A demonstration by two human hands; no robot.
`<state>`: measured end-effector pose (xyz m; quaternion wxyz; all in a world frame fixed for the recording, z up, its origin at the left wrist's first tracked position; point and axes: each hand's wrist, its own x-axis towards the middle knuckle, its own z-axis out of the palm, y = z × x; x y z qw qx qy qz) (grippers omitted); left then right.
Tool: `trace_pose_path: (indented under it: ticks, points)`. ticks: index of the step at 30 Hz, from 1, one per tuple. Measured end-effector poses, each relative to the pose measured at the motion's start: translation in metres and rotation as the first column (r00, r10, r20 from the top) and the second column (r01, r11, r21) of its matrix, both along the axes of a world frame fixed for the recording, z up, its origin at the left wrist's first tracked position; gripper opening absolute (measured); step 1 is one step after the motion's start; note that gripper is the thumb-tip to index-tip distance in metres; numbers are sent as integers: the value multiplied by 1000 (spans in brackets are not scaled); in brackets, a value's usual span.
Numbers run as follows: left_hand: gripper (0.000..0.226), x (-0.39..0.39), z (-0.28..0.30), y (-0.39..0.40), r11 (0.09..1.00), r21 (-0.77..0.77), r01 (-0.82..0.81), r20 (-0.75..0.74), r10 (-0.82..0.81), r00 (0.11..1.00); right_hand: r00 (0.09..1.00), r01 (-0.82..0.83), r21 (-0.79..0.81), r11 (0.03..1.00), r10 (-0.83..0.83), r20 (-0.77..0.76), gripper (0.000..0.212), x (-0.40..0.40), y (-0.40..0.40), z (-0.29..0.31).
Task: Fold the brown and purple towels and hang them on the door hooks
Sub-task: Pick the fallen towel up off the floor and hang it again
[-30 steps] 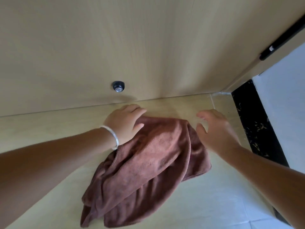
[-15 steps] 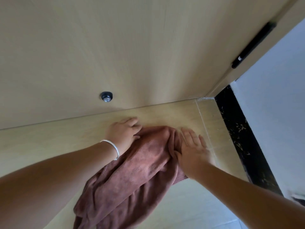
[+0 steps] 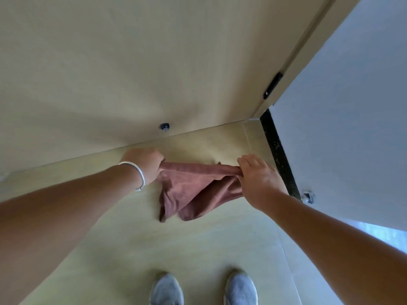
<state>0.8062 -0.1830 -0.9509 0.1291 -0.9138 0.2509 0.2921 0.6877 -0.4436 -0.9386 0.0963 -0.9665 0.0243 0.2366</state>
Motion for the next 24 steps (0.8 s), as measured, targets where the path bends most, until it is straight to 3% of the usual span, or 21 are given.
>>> trace_pose_path:
  ticks: [4,6,8,10,14,17,19,21,24]
  points:
    - [28,-15,104,7,994,97,45,31,-48,998,997,-83,-131,988,83,-5,47,-3,-2,99]
    - [47,-21,158,10,997,62,53,20,-55,998,988,-153,-209,966,151,-27,47,-3,-4,158]
    - [59,-23,218,12,999,12,50,-12,-50,999,979,-205,-273,940,199,-49,63,-2,-7,219]
    - [58,-22,284,12,999,-38,15,-58,-17,998,972,-234,-348,908,232,-47,58,0,-11,280]
    - [30,-11,422,10,992,-114,-49,-81,40,996,965,-258,-376,890,258,-51,67,10,-17,413]
    - [27,-9,523,12,969,-213,-127,-73,114,991,968,-210,-310,927,242,68,52,19,-20,515]
    - [30,-14,590,13,938,-304,-168,-47,161,986,975,-116,-168,979,145,170,36,21,-19,582]
    - [24,-24,653,15,918,-362,-165,-15,171,985,972,-36,-38,999,43,230,31,21,-16,643]
    - [21,-43,724,24,877,-456,-155,36,192,981,945,-36,4,999,32,324,27,19,-14,714]
